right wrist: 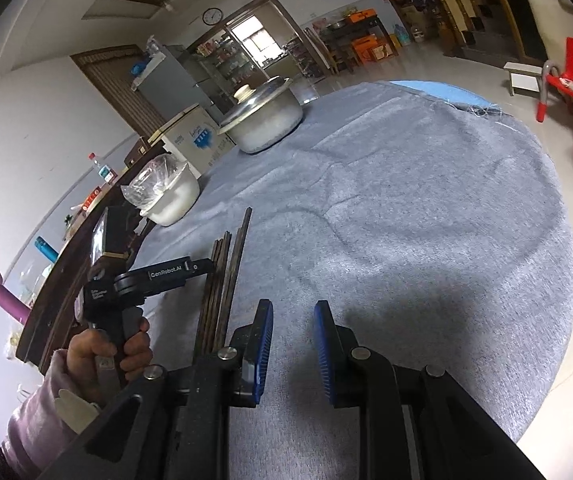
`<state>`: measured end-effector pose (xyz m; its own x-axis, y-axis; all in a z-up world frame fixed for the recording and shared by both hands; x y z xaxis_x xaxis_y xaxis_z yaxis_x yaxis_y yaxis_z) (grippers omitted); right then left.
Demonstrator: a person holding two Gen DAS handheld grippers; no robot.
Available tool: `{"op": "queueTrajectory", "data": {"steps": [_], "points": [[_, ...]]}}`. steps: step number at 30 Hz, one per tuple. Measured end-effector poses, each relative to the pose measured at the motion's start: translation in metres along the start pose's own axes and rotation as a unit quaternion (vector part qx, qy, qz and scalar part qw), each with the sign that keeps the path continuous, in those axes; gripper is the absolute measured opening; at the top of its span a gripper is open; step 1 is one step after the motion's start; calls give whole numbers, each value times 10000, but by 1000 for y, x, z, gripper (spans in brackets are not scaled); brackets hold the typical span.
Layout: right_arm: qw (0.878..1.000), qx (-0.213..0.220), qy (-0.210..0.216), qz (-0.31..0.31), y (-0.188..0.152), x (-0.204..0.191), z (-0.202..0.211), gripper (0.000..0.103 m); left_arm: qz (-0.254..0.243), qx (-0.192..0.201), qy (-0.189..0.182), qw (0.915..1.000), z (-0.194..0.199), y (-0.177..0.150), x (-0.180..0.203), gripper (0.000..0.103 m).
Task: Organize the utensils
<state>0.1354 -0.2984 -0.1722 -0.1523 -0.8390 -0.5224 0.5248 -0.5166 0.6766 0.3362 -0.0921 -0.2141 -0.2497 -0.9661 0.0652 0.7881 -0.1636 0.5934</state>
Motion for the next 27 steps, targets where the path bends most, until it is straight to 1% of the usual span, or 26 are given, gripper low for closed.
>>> {"op": "queueTrajectory", "data": {"steps": [2, 7, 10, 13, 15, 16, 18, 19, 20, 21, 23, 24, 26, 27], "points": [[10000, -14, 8, 18, 1, -1, -3, 23, -44, 17, 78, 10000, 0, -1, -5, 73], [10000, -84, 11, 5, 0, -2, -11, 23, -18, -31, 92, 10000, 1, 1, -10, 74], [9998, -102, -36, 178, 5, -7, -19, 23, -9, -49, 152, 9999, -1, 4, -12, 74], [9994, -112, -7, 328, 18, -13, -29, 23, -14, -65, 211, 9998, -7, 11, -14, 74], [9987, -241, -47, 456, 30, -18, -43, 23, -3, -111, 291, 9995, -9, 15, -16, 74], [9980, -383, -42, 499, 37, -21, -54, 23, -3, -141, 306, 9994, -11, 18, -17, 74], [9955, -761, -20, 569, 51, -28, -81, 23, -38, -222, 276, 9994, -14, 22, -16, 70], [9942, -897, -10, 596, 57, -33, -94, 23, -144, -245, 357, 9990, -16, 23, -13, 68], [9918, -1098, 27, 658, 65, -39, -113, 23, -221, -244, 309, 9990, -17, 25, -10, 62], [9906, -1184, 26, 678, 70, -43, -124, 23, -240, -249, 262, 9991, -17, 27, -9, 59], [9879, -1391, 12, 687, 82, -51, -151, 23, -284, -290, 174, 9990, -19, 34, -7, 48], [9858, -1551, 46, 648, 88, -56, -166, 23, -288, -295, 155, 9990, -20, 36, -7, 46], [9838, -1695, 56, 579, 98, -64, -190, 23, -328, -289, 136, 9990, -23, 43, -8, 36], [9821, -1785, 53, 603, 101, -68, -199, 23, -350, -281, 120, 9989, -24, 44, -6, 33]]}}
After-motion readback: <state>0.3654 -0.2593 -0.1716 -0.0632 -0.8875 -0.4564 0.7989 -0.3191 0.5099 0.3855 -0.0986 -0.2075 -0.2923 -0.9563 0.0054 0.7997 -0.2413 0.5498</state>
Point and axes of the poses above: each gripper's, at about its wrist camera, not at the fingertips, and z roughly against the way its jaws point, x to its right, y to its top, the point moved 1 cm from there along -z, roughly the way its jaws point, and after that the axes turned 7 degrees about x, right-handed, at the moved point
